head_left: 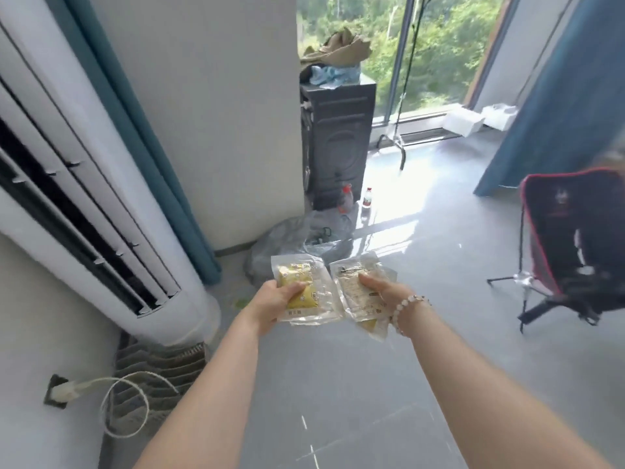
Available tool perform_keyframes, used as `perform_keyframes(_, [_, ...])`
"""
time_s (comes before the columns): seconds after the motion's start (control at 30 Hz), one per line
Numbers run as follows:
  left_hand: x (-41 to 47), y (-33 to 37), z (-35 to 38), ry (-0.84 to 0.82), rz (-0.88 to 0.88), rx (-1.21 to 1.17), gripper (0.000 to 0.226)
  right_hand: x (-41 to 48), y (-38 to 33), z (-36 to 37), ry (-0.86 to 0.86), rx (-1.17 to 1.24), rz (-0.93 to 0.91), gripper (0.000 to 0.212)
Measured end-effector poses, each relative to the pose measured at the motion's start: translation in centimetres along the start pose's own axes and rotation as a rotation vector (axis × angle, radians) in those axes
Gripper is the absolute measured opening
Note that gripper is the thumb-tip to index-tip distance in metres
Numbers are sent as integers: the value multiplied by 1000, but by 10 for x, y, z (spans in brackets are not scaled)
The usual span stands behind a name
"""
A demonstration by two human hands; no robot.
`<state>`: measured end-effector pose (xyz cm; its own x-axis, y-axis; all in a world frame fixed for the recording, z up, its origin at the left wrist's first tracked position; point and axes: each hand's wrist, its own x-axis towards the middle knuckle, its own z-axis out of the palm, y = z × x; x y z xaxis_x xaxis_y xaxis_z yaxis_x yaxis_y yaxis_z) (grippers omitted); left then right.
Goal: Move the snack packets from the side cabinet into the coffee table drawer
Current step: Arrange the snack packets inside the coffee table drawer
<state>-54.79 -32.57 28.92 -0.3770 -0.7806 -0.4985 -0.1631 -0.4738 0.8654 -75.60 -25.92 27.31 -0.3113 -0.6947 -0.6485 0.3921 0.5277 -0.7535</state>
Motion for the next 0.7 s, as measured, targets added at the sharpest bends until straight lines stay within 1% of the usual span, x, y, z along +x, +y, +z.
perform_keyframes(0.07, [17, 6, 51, -48, -16, 31, 18, -5, -10, -56, 76, 61, -20, 26])
perform_keyframes(0.17, [36, 12, 123, -170, -28, 56, 11, -14, -12, -132, 144, 157, -48, 24])
perform_keyframes(0.3, [45, 11, 214, -336, -46, 213, 13, -34, 8, -217, 291, 272, -55, 26])
perform_keyframes(0.4, [45, 4, 278, -459, -85, 331, 18, -54, 31, -269, 412, 320, -47, 35])
perform_keyframes(0.5, [43, -5, 341, -577, -98, 473, 26, -78, 54, -314, 543, 363, -26, 38])
perform_keyframes(0.6, [37, -16, 405, -723, -79, 576, 18, -107, 73, -355, 662, 438, -27, 29])
perform_keyframes(0.7, [29, -28, 464, -843, -62, 726, 22, -133, 91, -391, 778, 524, -11, 35])
